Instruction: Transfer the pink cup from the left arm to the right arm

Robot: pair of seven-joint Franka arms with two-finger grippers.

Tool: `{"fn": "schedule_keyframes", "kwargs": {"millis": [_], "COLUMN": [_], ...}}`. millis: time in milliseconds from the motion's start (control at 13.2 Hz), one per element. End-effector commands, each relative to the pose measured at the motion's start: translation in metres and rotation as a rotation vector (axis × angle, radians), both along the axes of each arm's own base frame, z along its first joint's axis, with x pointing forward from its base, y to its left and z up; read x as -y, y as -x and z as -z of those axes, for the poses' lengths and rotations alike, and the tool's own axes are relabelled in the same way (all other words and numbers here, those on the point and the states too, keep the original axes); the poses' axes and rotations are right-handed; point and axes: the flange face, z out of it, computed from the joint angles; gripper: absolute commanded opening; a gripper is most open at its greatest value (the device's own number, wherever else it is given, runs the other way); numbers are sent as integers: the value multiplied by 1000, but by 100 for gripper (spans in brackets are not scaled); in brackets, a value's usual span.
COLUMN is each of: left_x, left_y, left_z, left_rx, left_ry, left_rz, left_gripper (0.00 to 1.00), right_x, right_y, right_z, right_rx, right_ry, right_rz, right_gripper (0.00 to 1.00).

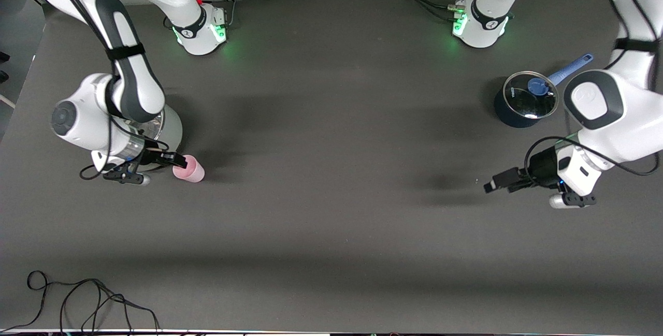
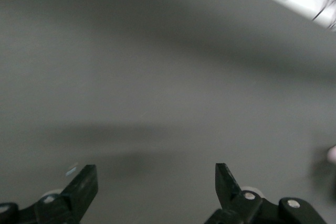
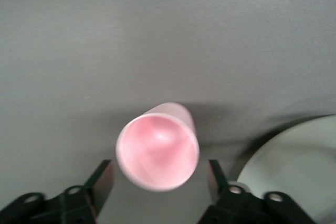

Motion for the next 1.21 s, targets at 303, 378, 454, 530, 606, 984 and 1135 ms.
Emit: {"fn": "schedule_keyframes", "kwargs": {"millis": [303, 378, 454, 530, 606, 984, 1135], "left_x": [-28, -29, -27, -25, -27, -20, -16], "left_y": [34, 34, 33, 34, 37, 46, 49], "left_z": [-61, -68, -75, -82, -93, -150, -163], "left_rx": [-176, -192, -194, -187, -178, -155, -147], "left_ry": [-316, -326, -328, -335, -346, -375, -384], "left_rz": [127, 101, 87, 49, 24, 12, -3], "left_gripper": [100, 100, 100, 100, 100, 100, 100], "right_x": [1, 0, 2, 3, 2, 2, -1], "right_y": [-20, -18, -14, -9, -4, -20, -21], "right_z": [-215, -244, -276, -307, -330, -320, -318], "right_rx": [-49, -64, -70, -69, -73, -108, -111], "right_ry": [45, 54, 91, 112, 114, 140, 142], "right_rz": [-48, -61, -75, -80, -83, -75, -78], "right_gripper": [100, 100, 100, 100, 100, 100, 100]}}
